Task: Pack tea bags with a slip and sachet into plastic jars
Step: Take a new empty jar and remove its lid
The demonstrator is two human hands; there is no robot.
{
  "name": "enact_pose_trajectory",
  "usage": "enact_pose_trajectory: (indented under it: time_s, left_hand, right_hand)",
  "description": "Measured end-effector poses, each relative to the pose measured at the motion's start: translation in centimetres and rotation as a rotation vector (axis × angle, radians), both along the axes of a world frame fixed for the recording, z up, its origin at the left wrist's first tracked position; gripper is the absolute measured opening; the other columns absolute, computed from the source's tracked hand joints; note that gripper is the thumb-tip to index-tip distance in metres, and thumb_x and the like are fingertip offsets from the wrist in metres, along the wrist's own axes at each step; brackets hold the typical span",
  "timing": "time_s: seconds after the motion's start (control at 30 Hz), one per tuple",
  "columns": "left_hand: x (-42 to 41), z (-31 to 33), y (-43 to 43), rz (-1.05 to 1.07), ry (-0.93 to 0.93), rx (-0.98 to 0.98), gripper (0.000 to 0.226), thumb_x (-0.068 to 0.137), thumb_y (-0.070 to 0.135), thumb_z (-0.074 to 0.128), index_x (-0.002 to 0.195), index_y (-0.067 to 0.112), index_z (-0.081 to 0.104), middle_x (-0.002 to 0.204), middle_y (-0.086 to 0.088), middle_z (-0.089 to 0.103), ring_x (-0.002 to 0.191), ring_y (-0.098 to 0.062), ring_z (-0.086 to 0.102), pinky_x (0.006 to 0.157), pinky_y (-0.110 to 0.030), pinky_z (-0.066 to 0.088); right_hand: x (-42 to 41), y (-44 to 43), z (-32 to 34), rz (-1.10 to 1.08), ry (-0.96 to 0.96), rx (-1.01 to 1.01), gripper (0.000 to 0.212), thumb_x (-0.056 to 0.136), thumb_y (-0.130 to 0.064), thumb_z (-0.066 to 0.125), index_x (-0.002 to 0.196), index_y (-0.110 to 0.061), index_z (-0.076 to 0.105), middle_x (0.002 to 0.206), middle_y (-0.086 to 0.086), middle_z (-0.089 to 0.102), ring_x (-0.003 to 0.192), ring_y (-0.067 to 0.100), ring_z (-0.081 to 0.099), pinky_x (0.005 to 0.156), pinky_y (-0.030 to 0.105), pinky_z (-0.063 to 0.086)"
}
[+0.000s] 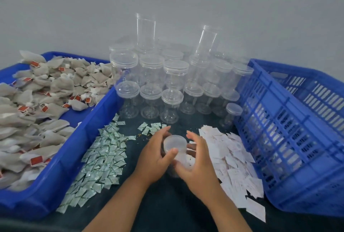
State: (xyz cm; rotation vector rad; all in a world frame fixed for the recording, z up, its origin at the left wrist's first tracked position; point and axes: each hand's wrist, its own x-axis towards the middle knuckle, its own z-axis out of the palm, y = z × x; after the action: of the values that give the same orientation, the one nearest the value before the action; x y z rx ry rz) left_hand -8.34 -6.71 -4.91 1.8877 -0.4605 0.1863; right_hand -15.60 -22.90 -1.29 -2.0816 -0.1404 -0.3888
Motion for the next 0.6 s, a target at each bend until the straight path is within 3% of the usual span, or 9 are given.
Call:
enact_pose_trajectory:
  time_s: [0.13,0.27,0.33,0.4,0.47,0.53,0.6]
  left_hand:
    - [-0.4,0.1,0.2,-0.114,-0.061,0.019,0.055,0.091,0.075,0.054,0.128,0.036,0.061,0.117,0.017,0.071,0.106,-0.009,0.07,0.089,-0.043,0.057]
    - [-0.7,0.9,0.0,-0.064,-0.211,-0.018,0.046,0.083,0.06,0.073,0.114,0.027,0.068,0.114,0.012,0.067,0.108,-0.013,0.066,0.088,-0.039,0.055]
    - [-0.9,2.1,0.1,-0.02,-0.326,0.044,0.059,0.077,0.061,0.078,0.119,0.02,0.068,0.122,0.009,0.062,0.118,-0.012,0.062,0.097,-0.031,0.052]
    - [-1.3,3.8,0.4,-0.046,-0.413,0.207,0.078,0.078,0.072,0.075,0.139,0.024,0.062,0.127,0.015,0.062,0.118,-0.003,0.06,0.1,-0.022,0.049]
    - [-2.0,5.4,0.7,-0.074,-0.444,0.376,0.074,0.078,0.077,0.071,0.138,0.034,0.064,0.119,0.022,0.065,0.109,0.003,0.061,0.094,-0.023,0.052]
    - [-3.0,6.6,0.8,0.028,-0.402,0.482,0.06,0.074,0.081,0.066,0.117,0.041,0.072,0.106,0.024,0.071,0.098,0.004,0.064,0.085,-0.024,0.054]
    - [-3.5,7.8,1.1,0.205,-0.215,0.622,0.064,0.072,0.093,0.048,0.089,0.035,0.069,0.08,0.018,0.07,0.077,0.0,0.063,0.07,-0.026,0.051]
  right_hand:
    - [-1.0,2.0,-3.5,-0.062,0.112,0.156,0.091,0.082,-0.04,0.087,0.156,-0.042,0.035,0.147,-0.022,0.055,0.134,0.0,0.057,0.108,0.025,0.052]
    - [-0.4,1.7,-3.9,-0.103,0.014,0.062,0.055,0.08,-0.039,0.083,0.131,-0.035,0.061,0.121,-0.016,0.069,0.115,0.012,0.068,0.092,0.037,0.058]
    - [-0.7,1.5,-4.0,-0.07,0.022,0.164,0.06,0.081,-0.04,0.084,0.135,-0.037,0.059,0.124,-0.011,0.07,0.114,0.017,0.07,0.088,0.043,0.061]
    - [-1.0,1.1,-4.2,-0.01,0.019,0.262,0.066,0.082,-0.037,0.086,0.141,-0.04,0.056,0.131,-0.009,0.069,0.117,0.02,0.07,0.089,0.044,0.062]
    - [-1.0,0.8,-4.7,0.034,0.012,0.239,0.067,0.082,-0.029,0.086,0.14,-0.042,0.056,0.13,-0.01,0.067,0.118,0.019,0.069,0.091,0.041,0.061]
    - [-1.1,0.7,-5.1,0.023,-0.038,0.156,0.066,0.082,-0.027,0.086,0.137,-0.049,0.056,0.127,-0.017,0.063,0.114,0.01,0.067,0.088,0.023,0.056]
    - [-1.2,1.1,-5.3,-0.085,-0.148,0.005,0.068,0.084,-0.023,0.088,0.139,-0.046,0.056,0.131,-0.018,0.055,0.113,0.005,0.063,0.09,0.014,0.051]
